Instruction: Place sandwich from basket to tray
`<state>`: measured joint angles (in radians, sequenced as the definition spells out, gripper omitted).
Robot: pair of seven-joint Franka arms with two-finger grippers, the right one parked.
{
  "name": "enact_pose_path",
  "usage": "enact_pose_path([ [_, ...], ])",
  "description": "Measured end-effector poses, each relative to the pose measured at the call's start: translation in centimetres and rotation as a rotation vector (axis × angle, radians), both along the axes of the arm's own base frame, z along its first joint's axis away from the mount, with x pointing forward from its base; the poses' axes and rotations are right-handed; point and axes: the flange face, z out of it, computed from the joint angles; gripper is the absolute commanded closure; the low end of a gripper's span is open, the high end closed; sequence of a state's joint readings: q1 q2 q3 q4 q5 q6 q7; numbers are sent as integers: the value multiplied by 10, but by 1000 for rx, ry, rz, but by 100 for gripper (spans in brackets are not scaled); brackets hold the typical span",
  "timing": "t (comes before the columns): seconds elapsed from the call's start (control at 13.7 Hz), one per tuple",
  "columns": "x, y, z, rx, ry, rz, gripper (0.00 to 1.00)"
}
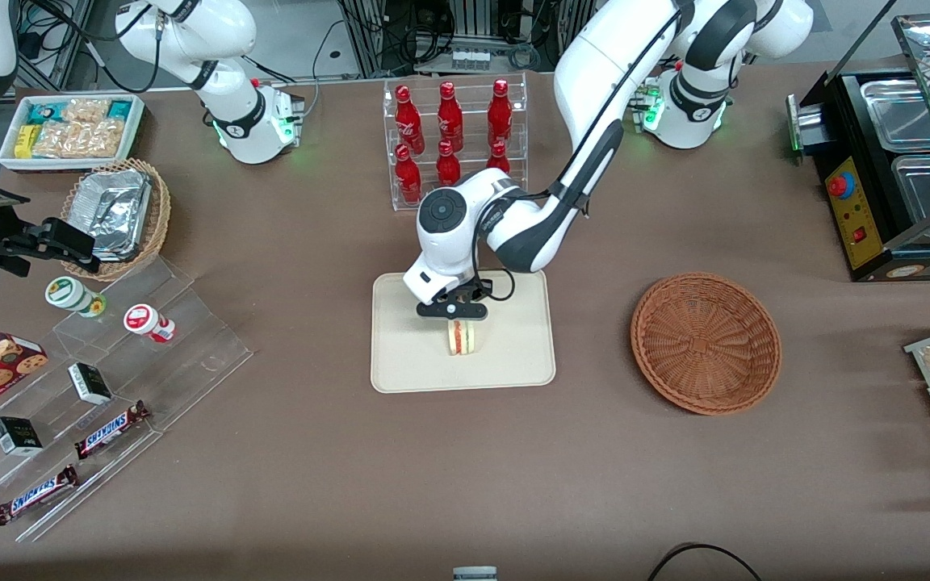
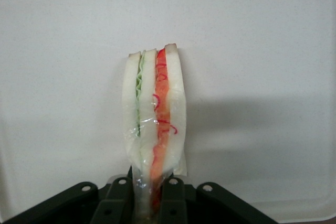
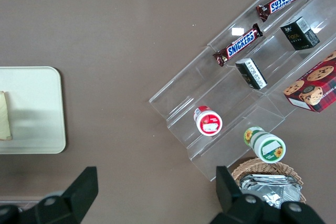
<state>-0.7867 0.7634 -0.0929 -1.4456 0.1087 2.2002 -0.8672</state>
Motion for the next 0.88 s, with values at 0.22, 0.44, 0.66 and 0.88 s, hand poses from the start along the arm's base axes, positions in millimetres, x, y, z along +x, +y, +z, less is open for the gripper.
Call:
enact_pose_path([
  [0.22,3,-1,4,-6,-7,3,0],
  [0.44,14,-3,33,-41,-44,14,0],
  [0.66,33,12,101,-79,-96,69,0],
  [0.88,53,55,170,-49,-105,140,0],
])
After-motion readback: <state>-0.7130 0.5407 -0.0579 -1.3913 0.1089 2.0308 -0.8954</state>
